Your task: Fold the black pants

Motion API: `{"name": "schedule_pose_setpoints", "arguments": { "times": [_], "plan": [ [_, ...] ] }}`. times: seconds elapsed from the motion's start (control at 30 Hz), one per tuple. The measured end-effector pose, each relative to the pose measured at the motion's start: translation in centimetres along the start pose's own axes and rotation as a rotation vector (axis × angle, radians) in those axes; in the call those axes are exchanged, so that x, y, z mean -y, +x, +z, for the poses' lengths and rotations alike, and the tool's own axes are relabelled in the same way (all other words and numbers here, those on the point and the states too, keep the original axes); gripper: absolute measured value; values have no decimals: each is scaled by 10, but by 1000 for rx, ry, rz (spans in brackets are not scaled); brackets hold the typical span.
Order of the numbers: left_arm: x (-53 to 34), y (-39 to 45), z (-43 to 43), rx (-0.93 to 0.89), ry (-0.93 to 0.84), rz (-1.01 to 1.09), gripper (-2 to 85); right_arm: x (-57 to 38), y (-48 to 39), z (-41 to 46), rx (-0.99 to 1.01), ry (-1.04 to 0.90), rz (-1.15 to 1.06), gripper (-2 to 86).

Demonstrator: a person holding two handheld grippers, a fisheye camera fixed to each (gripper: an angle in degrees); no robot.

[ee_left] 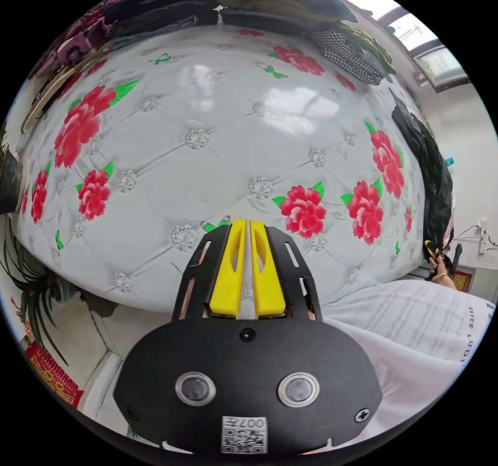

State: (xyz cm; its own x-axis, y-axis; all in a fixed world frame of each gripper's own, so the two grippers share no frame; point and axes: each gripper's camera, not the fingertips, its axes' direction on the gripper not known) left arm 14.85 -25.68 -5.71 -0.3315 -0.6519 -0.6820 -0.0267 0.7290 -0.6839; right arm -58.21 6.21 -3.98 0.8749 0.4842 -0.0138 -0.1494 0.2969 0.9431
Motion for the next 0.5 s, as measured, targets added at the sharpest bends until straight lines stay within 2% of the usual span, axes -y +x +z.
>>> {"name": "schedule_pose_setpoints", "arguments": {
  "times": [0.1, 0.17, 0.27, 0.37, 0.5],
  "plan": [
    [-16, 12, 0, -12, 13, 44, -8, 9, 19, 4, 62, -7, 61, 67],
    [-22, 16, 0, -21, 10, 66, -9, 9, 19, 1, 76, 5, 11, 52],
    [-29, 16, 2, -47, 20, 64, -8, 6, 6, 0, 252, -33, -107, 35],
    [-31, 17, 1, -82, 43, 88, -4, -5, -33, -3, 432, -72, -254, 27],
    [-32, 19, -7, -112, 81, 156, 20, -24, -135, -14, 663, -123, -506, 23]
  ]
}}
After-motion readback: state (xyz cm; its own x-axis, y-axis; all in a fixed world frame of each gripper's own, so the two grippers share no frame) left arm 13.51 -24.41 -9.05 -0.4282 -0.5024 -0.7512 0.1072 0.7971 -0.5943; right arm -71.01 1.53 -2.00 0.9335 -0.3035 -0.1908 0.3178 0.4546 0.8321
